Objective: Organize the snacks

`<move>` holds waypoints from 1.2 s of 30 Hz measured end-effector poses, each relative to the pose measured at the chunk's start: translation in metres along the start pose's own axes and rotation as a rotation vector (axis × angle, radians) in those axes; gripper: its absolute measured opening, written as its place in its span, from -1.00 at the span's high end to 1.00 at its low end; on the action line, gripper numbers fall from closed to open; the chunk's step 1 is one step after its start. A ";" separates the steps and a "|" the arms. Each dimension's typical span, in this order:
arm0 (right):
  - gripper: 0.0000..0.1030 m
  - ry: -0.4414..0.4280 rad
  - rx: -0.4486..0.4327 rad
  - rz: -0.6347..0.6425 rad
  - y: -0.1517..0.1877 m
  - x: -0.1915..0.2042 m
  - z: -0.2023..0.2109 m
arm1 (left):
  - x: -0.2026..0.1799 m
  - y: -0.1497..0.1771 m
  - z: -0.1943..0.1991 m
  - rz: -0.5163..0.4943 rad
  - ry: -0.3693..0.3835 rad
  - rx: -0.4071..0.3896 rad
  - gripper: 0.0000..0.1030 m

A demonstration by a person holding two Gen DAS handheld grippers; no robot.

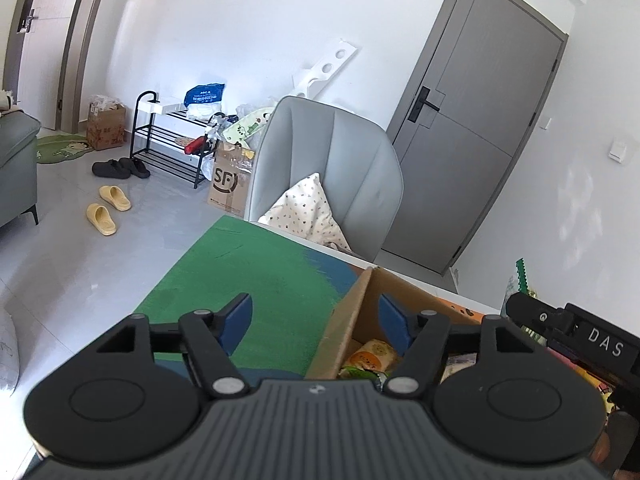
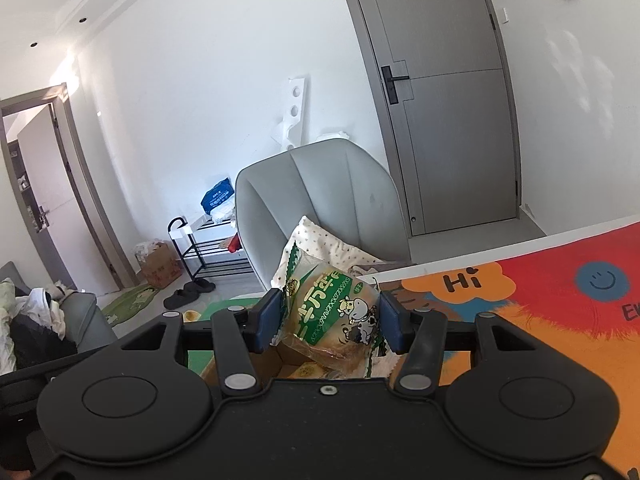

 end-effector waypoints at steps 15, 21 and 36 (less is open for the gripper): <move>-0.57 0.029 0.013 -0.056 0.010 -0.009 0.008 | 0.015 0.003 0.007 0.025 -0.019 -0.004 -0.42; -0.62 0.035 0.015 -0.079 0.018 -0.022 0.022 | 0.006 0.012 0.011 0.005 -0.003 0.003 -0.50; -0.97 0.105 0.029 -0.127 0.046 -0.064 0.057 | -0.030 0.047 0.014 -0.095 0.016 0.063 -0.79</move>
Point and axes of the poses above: each gripper's, at about its wrist camera, not at the fingertips, and z roughly against the way its jaws point, x to its left, y to its underside, the point moved 9 cm from there along -z, roughly the way its jaws point, and after that the axes turned 7 degrees about y, right-handed, at the moved point
